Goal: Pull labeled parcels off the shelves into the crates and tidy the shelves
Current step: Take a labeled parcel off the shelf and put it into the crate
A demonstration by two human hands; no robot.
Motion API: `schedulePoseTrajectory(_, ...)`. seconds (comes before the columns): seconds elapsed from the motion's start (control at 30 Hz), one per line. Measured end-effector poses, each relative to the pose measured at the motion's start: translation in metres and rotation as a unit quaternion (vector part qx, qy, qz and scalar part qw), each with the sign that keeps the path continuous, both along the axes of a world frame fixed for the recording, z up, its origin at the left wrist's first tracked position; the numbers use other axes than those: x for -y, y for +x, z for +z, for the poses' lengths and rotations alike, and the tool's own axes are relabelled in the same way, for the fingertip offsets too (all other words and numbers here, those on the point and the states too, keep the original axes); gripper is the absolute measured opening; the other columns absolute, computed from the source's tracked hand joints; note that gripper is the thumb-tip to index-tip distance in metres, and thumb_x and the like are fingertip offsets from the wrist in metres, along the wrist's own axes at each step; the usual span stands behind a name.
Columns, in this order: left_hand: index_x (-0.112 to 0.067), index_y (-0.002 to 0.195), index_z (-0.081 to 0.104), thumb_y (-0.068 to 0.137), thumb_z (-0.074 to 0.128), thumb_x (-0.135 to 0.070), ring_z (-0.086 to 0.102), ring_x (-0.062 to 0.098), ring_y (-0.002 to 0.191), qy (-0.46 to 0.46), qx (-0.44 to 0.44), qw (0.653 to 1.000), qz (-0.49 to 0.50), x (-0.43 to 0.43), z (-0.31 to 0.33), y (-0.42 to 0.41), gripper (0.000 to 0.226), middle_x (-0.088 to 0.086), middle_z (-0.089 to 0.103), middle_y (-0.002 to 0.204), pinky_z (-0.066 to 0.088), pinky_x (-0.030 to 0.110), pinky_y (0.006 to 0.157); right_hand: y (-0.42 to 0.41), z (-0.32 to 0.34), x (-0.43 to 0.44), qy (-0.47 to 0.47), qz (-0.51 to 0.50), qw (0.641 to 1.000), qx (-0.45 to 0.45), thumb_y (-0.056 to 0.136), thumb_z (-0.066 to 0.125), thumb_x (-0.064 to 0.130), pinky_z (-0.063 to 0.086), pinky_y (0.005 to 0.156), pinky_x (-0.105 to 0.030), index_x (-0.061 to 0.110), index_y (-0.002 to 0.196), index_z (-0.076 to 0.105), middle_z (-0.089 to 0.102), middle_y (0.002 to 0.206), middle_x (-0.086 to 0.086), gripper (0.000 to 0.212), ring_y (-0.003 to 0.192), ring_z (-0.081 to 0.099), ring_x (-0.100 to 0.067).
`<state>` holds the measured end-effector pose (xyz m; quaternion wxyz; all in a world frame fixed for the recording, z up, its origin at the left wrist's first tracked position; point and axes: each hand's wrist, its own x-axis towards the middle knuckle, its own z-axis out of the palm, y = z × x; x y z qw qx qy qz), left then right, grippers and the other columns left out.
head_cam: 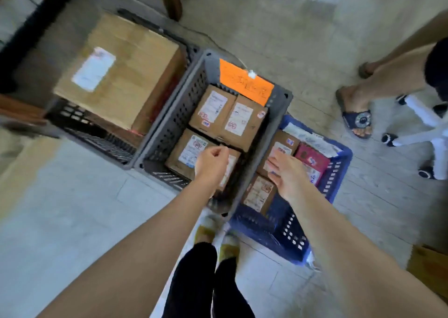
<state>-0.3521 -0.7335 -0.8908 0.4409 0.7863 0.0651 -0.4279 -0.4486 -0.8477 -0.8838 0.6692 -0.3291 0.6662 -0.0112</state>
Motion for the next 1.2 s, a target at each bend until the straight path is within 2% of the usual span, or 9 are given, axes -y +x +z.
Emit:
schedulePoseTrajectory(0.13, -0.022, 0.062, 0.056, 0.090, 0.052, -0.027, 0.055, 0.021, 0.075, 0.007, 0.037, 0.995, 0.088, -0.088, 0.067, 0.047, 0.028, 0.005, 0.060, 0.075, 0.049, 0.035, 0.071, 0.064, 0.057, -0.064, -0.008, 0.101, 0.995, 0.026, 0.093, 0.053, 0.025, 0.042, 0.089, -0.027, 0.008, 0.130, 0.047, 0.053, 0.133, -0.007, 0.041, 0.112, 0.056, -0.015)
schedulePoseTrajectory(0.27, -0.022, 0.059, 0.050, 0.089, 0.051, -0.025, 0.048, 0.019, 0.076, -0.013, 0.042, 0.979, 0.198, -0.202, 0.119, 0.091, 0.030, 0.008, 0.054, 0.078, 0.037, 0.032, 0.068, 0.128, 0.103, -0.155, -0.017, 0.203, 0.977, 0.062, 0.093, 0.051, 0.021, 0.041, 0.094, -0.029, 0.005, 0.132, 0.045, 0.052, 0.134, -0.011, 0.042, 0.120, 0.053, -0.019)
schedulePoseTrajectory(0.47, -0.019, 0.062, 0.051, 0.088, 0.050, -0.024, 0.048, 0.019, 0.076, -0.019, 0.070, 0.937, 0.342, -0.425, 0.163, 0.132, 0.026, 0.005, 0.059, 0.079, 0.034, 0.031, 0.070, 0.217, 0.145, -0.354, -0.047, 0.341, 0.931, 0.123, 0.094, 0.050, 0.021, 0.038, 0.096, -0.031, 0.004, 0.127, 0.049, 0.052, 0.134, -0.014, 0.037, 0.122, 0.051, -0.024)
schedulePoseTrajectory(0.57, -0.016, 0.072, 0.052, 0.088, 0.049, -0.023, 0.046, 0.018, 0.077, -0.014, 0.075, 0.922, 0.381, -0.552, 0.165, 0.134, 0.019, 0.004, 0.058, 0.078, 0.032, 0.030, 0.069, 0.241, 0.148, -0.476, -0.057, 0.379, 0.914, 0.133, 0.093, 0.053, 0.019, 0.035, 0.105, -0.039, -0.001, 0.122, 0.052, 0.052, 0.132, -0.021, 0.036, 0.122, 0.051, -0.027)
schedulePoseTrajectory(0.73, -0.012, 0.075, 0.053, 0.088, 0.048, -0.020, 0.047, 0.018, 0.076, 0.024, 0.085, 0.900, 0.426, -0.723, 0.151, 0.127, 0.016, 0.006, 0.058, 0.079, 0.032, 0.030, 0.068, 0.257, 0.129, -0.659, -0.026, 0.430, 0.894, 0.122, 0.090, 0.057, 0.018, 0.042, 0.098, -0.038, 0.002, 0.112, 0.058, 0.059, 0.120, -0.022, 0.027, 0.116, 0.056, -0.028)
schedulePoseTrajectory(0.83, -0.011, 0.074, 0.054, 0.090, 0.048, -0.020, 0.048, 0.018, 0.076, 0.046, 0.090, 0.882, 0.460, -0.793, 0.130, 0.131, 0.019, 0.007, 0.059, 0.079, 0.033, 0.030, 0.069, 0.267, 0.106, -0.736, -0.019, 0.478, 0.870, 0.116, 0.089, 0.058, 0.019, 0.045, 0.093, -0.038, 0.007, 0.099, 0.061, 0.063, 0.102, -0.020, 0.016, 0.107, 0.060, -0.027)
schedulePoseTrajectory(0.93, -0.014, 0.069, 0.055, 0.091, 0.048, -0.020, 0.052, 0.020, 0.078, 0.055, 0.086, 0.864, 0.493, -0.844, 0.095, 0.144, 0.024, 0.006, 0.061, 0.079, 0.037, 0.031, 0.070, 0.284, 0.071, -0.788, -0.023, 0.510, 0.852, 0.116, 0.088, 0.059, 0.020, 0.045, 0.086, -0.033, 0.011, 0.097, 0.059, 0.061, 0.096, -0.011, 0.012, 0.102, 0.059, -0.023)
schedulePoseTrajectory(1.1, -0.018, 0.062, 0.051, 0.090, 0.048, -0.018, 0.050, 0.020, 0.078, 0.063, 0.074, 0.842, 0.531, -0.903, 0.022, 0.175, 0.028, 0.010, 0.061, 0.083, 0.036, 0.031, 0.072, 0.324, 0.000, -0.841, -0.036, 0.537, 0.837, 0.096, 0.088, 0.060, 0.018, 0.046, 0.091, -0.035, 0.003, 0.108, 0.058, 0.062, 0.108, -0.016, 0.025, 0.109, 0.059, -0.026)
schedulePoseTrajectory(1.2, -0.014, 0.067, 0.054, 0.090, 0.048, -0.020, 0.050, 0.020, 0.078, 0.065, 0.064, 0.839, 0.536, -0.927, -0.032, 0.199, 0.024, 0.010, 0.059, 0.082, 0.036, 0.030, 0.071, 0.357, -0.052, -0.870, -0.059, 0.551, 0.827, 0.093, 0.088, 0.059, 0.017, 0.048, 0.084, -0.032, 0.001, 0.112, 0.058, 0.061, 0.101, -0.013, 0.028, 0.104, 0.060, -0.025)
